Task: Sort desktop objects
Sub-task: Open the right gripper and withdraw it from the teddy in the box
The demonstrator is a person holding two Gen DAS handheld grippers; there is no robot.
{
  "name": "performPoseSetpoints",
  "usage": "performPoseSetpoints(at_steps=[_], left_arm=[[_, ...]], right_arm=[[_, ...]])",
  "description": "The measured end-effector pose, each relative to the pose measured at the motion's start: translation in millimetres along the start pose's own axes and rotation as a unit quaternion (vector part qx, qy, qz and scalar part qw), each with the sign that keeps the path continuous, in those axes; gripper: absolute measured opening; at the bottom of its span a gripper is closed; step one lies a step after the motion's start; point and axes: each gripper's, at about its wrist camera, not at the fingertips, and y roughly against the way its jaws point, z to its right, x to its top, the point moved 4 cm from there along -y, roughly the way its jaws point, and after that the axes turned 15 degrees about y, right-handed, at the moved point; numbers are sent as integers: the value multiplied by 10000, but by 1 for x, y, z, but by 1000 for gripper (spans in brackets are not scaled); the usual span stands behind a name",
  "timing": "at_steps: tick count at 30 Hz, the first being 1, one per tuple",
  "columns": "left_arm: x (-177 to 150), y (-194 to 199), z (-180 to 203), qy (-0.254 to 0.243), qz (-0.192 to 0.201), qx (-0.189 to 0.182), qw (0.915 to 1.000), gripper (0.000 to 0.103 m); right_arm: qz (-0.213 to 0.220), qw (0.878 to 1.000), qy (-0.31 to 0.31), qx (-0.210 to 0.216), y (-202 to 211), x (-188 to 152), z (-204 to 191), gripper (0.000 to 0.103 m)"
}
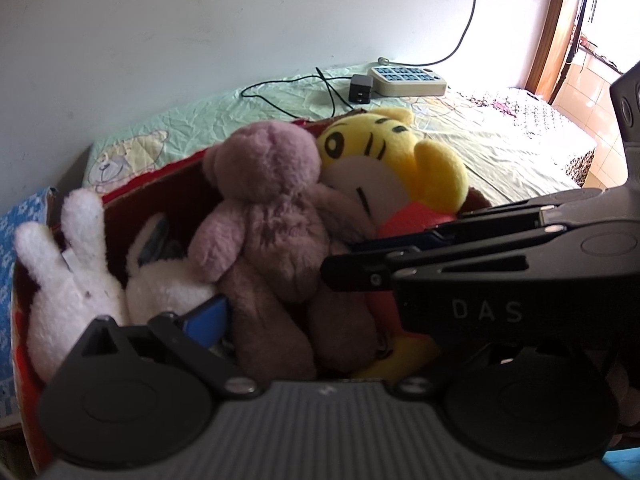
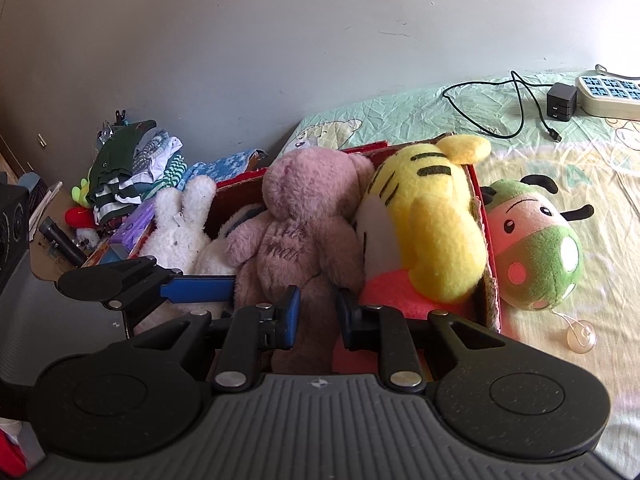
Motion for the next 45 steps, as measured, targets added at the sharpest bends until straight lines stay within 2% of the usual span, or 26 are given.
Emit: performPoseSetpoints(at_steps=[20,45], left_arm=[[-2,-1,0,9,54,-57,10000,101],[-7,3,-3,153,227,-49,9996,101]], right_arm=[[185,9995,139,-226,-4,-2,-3,21],[122,9994,187,-274,-5,-2,-4,21]])
